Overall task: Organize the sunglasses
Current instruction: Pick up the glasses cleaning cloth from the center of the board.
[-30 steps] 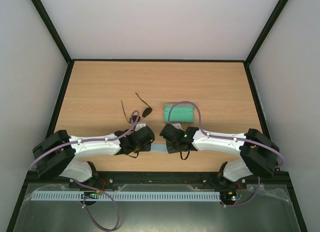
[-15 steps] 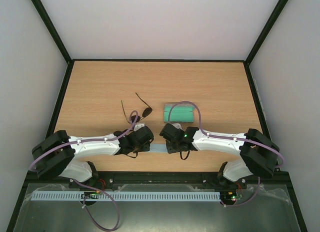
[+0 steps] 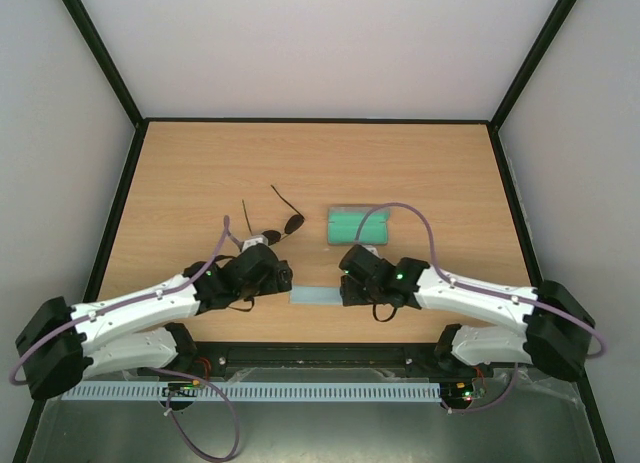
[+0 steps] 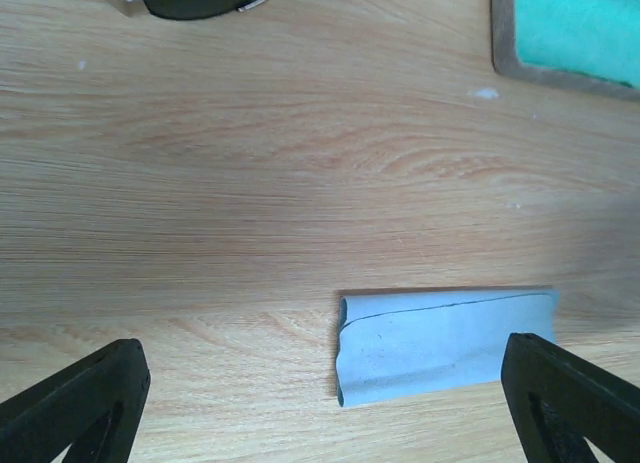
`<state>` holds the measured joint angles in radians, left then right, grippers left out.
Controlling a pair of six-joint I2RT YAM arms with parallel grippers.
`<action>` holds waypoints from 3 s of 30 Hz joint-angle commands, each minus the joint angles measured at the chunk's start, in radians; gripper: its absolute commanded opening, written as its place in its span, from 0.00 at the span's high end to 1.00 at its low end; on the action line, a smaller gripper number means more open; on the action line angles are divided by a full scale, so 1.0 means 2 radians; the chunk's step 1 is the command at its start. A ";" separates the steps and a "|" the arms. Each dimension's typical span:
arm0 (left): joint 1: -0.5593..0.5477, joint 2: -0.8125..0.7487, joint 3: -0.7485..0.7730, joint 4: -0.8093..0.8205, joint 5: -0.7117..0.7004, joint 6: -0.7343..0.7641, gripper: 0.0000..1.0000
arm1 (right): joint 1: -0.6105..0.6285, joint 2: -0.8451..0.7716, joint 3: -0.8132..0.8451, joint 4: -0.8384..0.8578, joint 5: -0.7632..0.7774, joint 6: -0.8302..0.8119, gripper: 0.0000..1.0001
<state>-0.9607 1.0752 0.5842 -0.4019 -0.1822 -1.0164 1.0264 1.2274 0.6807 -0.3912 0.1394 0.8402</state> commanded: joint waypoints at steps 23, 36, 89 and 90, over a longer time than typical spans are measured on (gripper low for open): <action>0.055 -0.094 0.017 -0.091 0.151 0.044 0.01 | -0.015 -0.106 -0.002 -0.098 -0.125 -0.034 0.02; 0.052 -0.192 0.012 -0.125 0.129 -0.014 0.01 | -0.015 -0.213 -0.036 -0.036 -0.152 -0.015 0.01; 0.074 -0.195 -0.023 -0.049 0.180 -0.008 0.01 | -0.015 -0.154 -0.024 -0.069 0.008 0.078 0.02; 0.074 -0.196 -0.024 -0.048 0.183 -0.007 0.01 | -0.015 -0.154 -0.030 -0.066 0.007 0.081 0.02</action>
<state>-0.8177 0.6991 0.5606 -0.5049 0.1585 -1.0203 1.0008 0.9131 0.6437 -0.4812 0.1257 0.9550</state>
